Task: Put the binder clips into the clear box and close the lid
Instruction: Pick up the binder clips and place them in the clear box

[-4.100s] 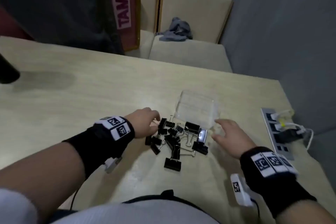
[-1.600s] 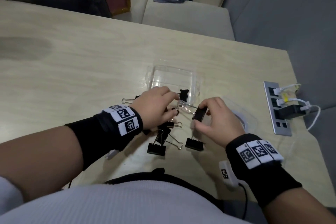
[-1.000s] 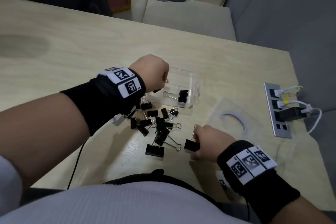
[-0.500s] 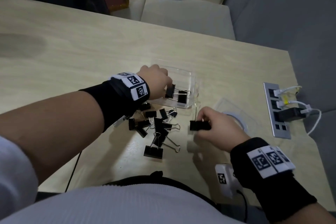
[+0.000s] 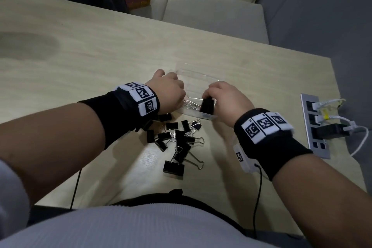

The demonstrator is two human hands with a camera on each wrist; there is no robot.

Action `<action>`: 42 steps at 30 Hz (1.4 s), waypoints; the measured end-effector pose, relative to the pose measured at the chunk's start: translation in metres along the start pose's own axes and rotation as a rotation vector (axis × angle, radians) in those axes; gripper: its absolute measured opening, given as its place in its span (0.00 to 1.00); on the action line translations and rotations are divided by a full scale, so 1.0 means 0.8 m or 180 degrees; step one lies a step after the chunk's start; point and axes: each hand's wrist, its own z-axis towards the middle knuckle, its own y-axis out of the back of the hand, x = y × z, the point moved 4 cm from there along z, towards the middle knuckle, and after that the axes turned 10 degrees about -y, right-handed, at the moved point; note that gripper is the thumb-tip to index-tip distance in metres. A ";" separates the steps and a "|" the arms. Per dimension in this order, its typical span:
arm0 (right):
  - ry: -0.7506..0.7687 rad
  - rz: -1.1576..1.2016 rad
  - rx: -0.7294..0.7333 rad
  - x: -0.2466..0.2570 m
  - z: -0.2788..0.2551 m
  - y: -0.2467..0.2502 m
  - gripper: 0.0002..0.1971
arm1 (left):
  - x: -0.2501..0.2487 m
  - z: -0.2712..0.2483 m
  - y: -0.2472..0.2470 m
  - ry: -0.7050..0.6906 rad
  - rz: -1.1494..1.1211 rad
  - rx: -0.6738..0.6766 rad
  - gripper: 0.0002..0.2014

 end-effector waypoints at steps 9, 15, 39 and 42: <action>0.0752 0.0256 0.0362 0.041 -0.080 -0.033 0.09 | 0.007 -0.077 -0.006 -0.0498 -0.0903 -0.0941 0.10; 0.0624 -0.0409 0.0684 0.055 -0.099 -0.086 0.28 | -0.049 -0.118 -0.044 -0.1482 -0.0864 -0.0536 0.17; -0.0259 0.1353 -0.0412 0.004 -0.078 -0.008 0.17 | -0.065 -0.100 -0.016 -0.1578 -0.0809 -0.0958 0.22; -0.0431 0.1641 -0.0664 -0.005 -0.067 0.005 0.17 | -0.030 -0.075 0.009 -0.0771 -0.1254 -0.1012 0.20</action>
